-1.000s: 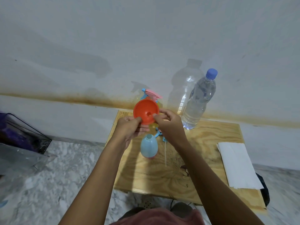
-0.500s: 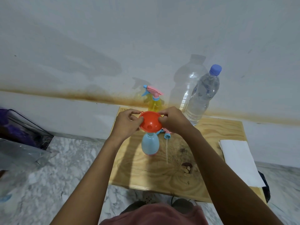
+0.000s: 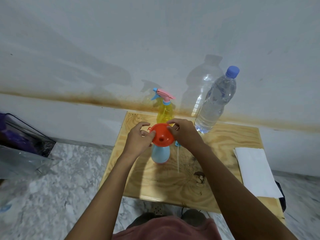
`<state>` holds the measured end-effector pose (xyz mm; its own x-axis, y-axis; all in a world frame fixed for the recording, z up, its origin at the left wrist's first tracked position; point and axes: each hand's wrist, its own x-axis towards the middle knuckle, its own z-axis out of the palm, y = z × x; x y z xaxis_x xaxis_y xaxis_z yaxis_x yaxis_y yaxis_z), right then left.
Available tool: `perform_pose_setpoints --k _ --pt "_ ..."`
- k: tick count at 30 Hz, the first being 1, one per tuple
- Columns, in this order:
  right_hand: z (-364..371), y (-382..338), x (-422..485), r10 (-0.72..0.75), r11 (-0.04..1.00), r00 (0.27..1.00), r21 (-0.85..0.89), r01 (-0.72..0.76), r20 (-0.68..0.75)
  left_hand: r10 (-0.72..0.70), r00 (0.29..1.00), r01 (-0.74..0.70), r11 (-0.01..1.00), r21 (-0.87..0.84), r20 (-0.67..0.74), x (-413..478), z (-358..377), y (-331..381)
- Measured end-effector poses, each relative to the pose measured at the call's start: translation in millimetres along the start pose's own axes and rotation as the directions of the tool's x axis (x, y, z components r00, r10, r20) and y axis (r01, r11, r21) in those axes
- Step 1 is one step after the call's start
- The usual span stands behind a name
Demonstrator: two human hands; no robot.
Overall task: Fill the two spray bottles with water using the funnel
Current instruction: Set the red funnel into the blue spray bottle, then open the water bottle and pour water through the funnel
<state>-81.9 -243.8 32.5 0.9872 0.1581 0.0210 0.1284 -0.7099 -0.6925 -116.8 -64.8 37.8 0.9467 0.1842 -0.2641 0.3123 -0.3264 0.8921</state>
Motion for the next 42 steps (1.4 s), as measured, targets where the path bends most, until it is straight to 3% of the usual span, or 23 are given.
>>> perform_pose_setpoints --k 17,21,24,26,28,31,34,39,42 --pt "7.9 21.9 -30.4 0.185 0.963 0.981 0.213 -0.168 -0.061 -0.071 0.991 0.081 0.993 0.090 -0.109 4.4 7.3 -4.2" --pt "-4.3 27.5 -38.4 0.190 0.967 0.971 0.201 -0.159 -0.146 -0.050 0.992 0.070 0.980 0.186 -0.113 -0.7 4.9 0.3" --pt "-24.7 43.5 -43.9 0.236 0.964 0.908 0.204 -0.173 -0.346 0.095 0.979 -0.036 0.951 0.308 -0.180 -6.0 3.4 19.4" --pt "-42.0 59.8 -46.4 0.263 0.962 0.841 0.199 -0.189 -0.473 0.235 0.958 -0.189 0.949 0.252 -0.166 -5.3 13.4 48.1" --pt "-58.6 77.9 -43.8 0.324 0.943 0.794 0.236 -0.233 -0.514 0.334 0.940 -0.323 0.935 0.143 -0.062 1.4 37.2 83.7" --pt "-78.9 104.2 -25.2 0.401 0.904 0.826 0.314 -0.289 -0.396 0.376 0.910 -0.397 0.912 0.105 0.175 17.7 87.5 134.7" --pt "-95.4 117.7 -0.6 0.383 0.891 0.883 0.360 -0.276 -0.272 0.321 0.881 -0.396 0.902 0.173 0.348 39.9 132.2 164.4" --pt "-113.7 128.9 32.5 0.235 0.897 0.954 0.420 -0.139 -0.186 0.313 0.866 -0.384 0.915 0.119 0.388 73.2 159.5 169.6" --pt "-116.9 132.3 41.5 0.205 0.899 0.970 0.418 -0.133 -0.133 0.324 0.865 -0.368 0.929 0.043 0.383 82.1 161.1 166.8"
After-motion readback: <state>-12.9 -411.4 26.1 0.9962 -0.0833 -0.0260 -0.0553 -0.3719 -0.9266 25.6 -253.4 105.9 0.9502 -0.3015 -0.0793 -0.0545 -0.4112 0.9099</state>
